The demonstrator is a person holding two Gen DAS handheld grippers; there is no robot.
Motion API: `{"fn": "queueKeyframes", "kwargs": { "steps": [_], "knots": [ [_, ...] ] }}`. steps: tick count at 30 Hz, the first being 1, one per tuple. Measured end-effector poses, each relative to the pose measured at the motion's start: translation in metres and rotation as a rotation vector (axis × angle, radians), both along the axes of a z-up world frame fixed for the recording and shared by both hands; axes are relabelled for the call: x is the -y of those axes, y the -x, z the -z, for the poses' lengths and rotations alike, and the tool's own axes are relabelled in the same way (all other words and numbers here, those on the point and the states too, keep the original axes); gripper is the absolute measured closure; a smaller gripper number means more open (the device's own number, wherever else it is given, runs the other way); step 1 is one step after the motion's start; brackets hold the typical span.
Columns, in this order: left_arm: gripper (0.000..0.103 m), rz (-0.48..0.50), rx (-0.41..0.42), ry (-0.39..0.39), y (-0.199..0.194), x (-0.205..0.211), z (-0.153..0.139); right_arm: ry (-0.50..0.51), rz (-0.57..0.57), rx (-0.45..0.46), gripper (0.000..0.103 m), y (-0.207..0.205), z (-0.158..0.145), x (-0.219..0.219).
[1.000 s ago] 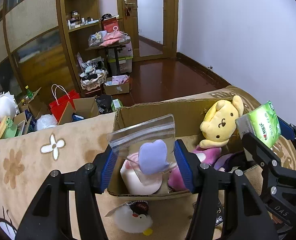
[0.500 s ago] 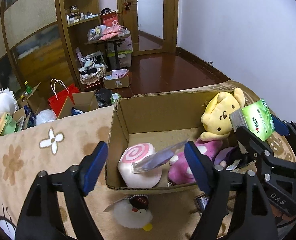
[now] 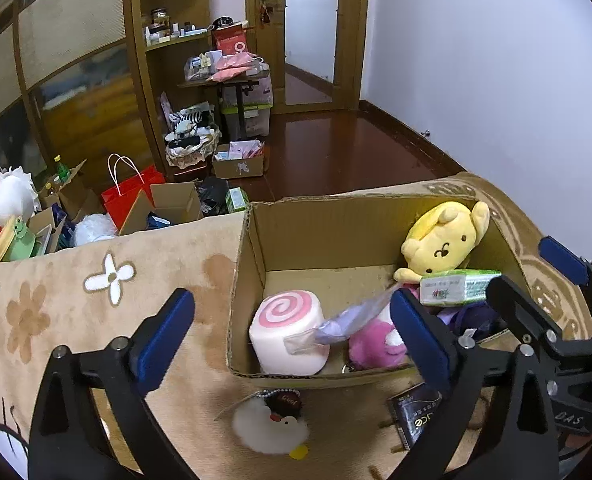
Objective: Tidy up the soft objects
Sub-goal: 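Open the left tool to drop the bag while the right tool drops the green pack into the box, then lower the left tool toward the white penguin plush while the right tool lowers toward the black tissue pack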
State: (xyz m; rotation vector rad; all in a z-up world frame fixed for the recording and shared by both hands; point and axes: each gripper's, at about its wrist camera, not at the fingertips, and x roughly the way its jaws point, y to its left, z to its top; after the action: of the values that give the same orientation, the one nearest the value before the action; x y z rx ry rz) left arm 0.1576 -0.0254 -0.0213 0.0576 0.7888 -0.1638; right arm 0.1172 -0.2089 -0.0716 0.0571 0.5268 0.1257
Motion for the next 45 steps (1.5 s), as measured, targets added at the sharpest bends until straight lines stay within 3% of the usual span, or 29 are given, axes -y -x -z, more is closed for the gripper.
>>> {"fn": "queueKeyframes", "kwargs": {
  "steps": [12,25,37,45],
  "knots": [
    [0.005,-0.027,0.001,0.004,0.021,-0.017,-0.019,0.004,0.014,0.0,0.0,0.019,-0.009,-0.01],
    [0.005,-0.014,-0.083,-0.081,0.057,-0.025,-0.017,0.01,0.033,-0.01,0.0,0.053,-0.018,-0.017],
    [0.005,-0.02,-0.16,-0.068,0.058,-0.031,0.003,0.059,0.017,-0.078,0.0,0.074,-0.001,-0.029],
    [0.005,-0.016,-0.263,-0.072,0.041,-0.03,0.03,0.096,0.019,-0.144,0.0,0.067,0.026,-0.038]
  ]
}}
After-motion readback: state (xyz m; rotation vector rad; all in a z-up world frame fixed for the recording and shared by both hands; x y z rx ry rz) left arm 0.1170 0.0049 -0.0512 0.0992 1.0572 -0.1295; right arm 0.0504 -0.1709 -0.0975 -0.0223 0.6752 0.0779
